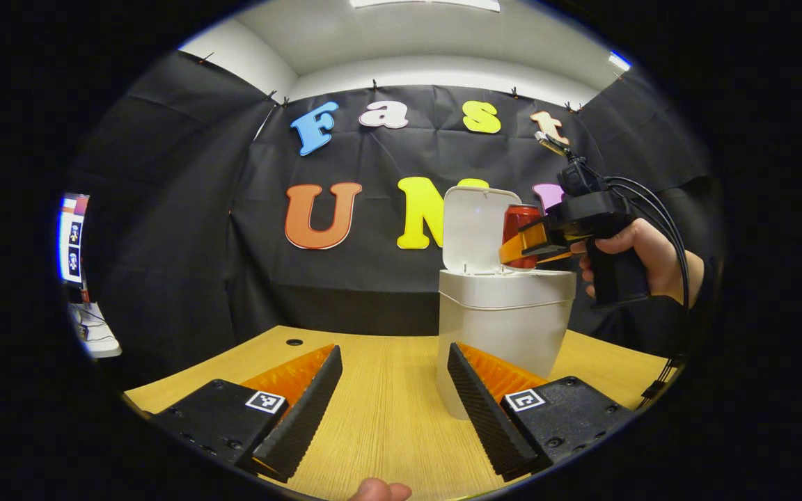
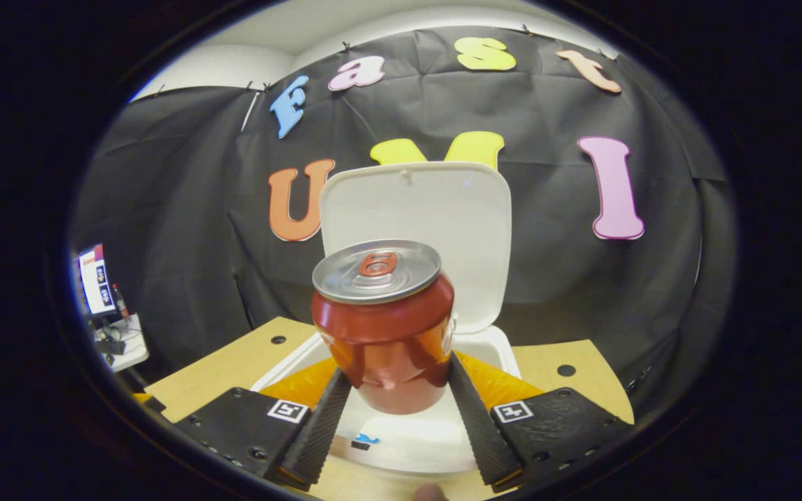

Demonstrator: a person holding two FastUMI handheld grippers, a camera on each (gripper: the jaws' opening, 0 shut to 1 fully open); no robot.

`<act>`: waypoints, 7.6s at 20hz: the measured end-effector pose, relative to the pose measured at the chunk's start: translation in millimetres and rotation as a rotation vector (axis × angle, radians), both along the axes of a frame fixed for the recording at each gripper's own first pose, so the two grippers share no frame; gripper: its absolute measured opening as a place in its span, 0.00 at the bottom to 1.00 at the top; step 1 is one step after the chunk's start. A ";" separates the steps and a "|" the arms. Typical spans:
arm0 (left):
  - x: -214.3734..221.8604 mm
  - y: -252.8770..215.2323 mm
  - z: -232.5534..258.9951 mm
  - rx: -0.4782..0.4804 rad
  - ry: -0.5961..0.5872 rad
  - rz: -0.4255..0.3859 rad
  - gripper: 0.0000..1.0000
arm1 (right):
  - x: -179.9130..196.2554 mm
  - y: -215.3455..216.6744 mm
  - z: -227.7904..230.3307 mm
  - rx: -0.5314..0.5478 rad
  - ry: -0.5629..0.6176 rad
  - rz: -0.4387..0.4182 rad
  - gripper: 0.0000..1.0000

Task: Press the lid of the desktop garbage bin to open it, pick up the crumpled paper on the desktop and throw it into the bin, then pick up the pop can on the desktop and drop it into the bin, and finally close the garbage bin lid.

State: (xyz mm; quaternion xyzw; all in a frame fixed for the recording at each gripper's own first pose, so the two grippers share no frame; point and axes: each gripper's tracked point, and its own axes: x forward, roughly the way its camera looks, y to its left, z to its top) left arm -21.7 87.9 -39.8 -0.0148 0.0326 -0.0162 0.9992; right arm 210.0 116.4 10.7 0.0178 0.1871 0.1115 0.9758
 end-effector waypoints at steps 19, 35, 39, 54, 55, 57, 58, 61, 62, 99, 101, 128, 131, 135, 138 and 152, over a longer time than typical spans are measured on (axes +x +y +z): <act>-0.4 -2.9 -3.5 -0.008 0.022 -0.019 0.98 | 4.6 -9.2 95.0 0.022 -0.177 -0.051 0.95; -9.5 24.0 8.0 -0.026 0.025 0.000 0.99 | 52.7 -7.6 226.6 -0.041 -0.407 -0.135 0.94; -11.3 36.1 1.8 -0.030 0.053 0.006 0.98 | 76.4 10.3 230.8 -0.075 -0.445 -0.117 0.96; -9.7 49.7 11.3 -0.039 0.020 0.017 0.98 | 144.5 31.0 196.3 -0.040 -0.267 -0.123 0.94; -9.1 49.4 10.4 -0.043 0.023 0.015 0.98 | 144.8 31.0 191.7 -0.045 -0.253 -0.125 0.94; -8.4 47.7 9.8 -0.046 0.027 0.012 0.98 | 146.0 31.6 178.7 -0.075 -0.220 -0.122 0.96; -7.9 47.6 8.9 -0.048 0.029 0.012 0.99 | 145.7 31.1 172.0 -0.093 -0.204 -0.117 0.95; -6.3 50.2 3.2 -0.040 0.040 0.016 0.98 | 141.0 28.9 166.0 -0.030 -0.174 -0.129 0.97; -5.7 50.5 1.8 -0.037 0.042 0.019 0.98 | 135.8 29.0 163.4 -0.014 -0.167 -0.127 0.94; -2.2 21.1 5.2 -0.057 0.017 -0.026 0.98 | -16.5 1.0 -3.5 -0.061 0.050 -0.043 0.98; -1.0 21.0 4.3 -0.050 0.016 -0.027 0.98 | -15.7 0.5 -5.4 -0.051 0.057 -0.053 0.98; -0.9 31.1 -1.6 0.006 0.039 0.008 0.98 | -25.0 7.2 -6.0 -0.082 0.017 -0.072 0.96; -3.4 28.3 2.3 0.014 0.029 0.001 0.98 | -21.3 2.7 -0.7 -0.069 -0.022 -0.086 0.97; -2.7 21.6 4.4 0.002 0.022 -0.013 0.98 | -27.2 -0.6 12.4 -0.020 -0.059 -0.093 0.98; -5.3 19.5 7.9 0.013 0.010 -0.012 0.98 | -35.5 -14.8 34.4 -0.057 -0.160 -0.116 0.96; -12.1 -19.4 17.2 0.001 -0.018 -0.065 0.98 | -164.1 -65.1 17.4 -0.066 -0.354 -0.168 0.96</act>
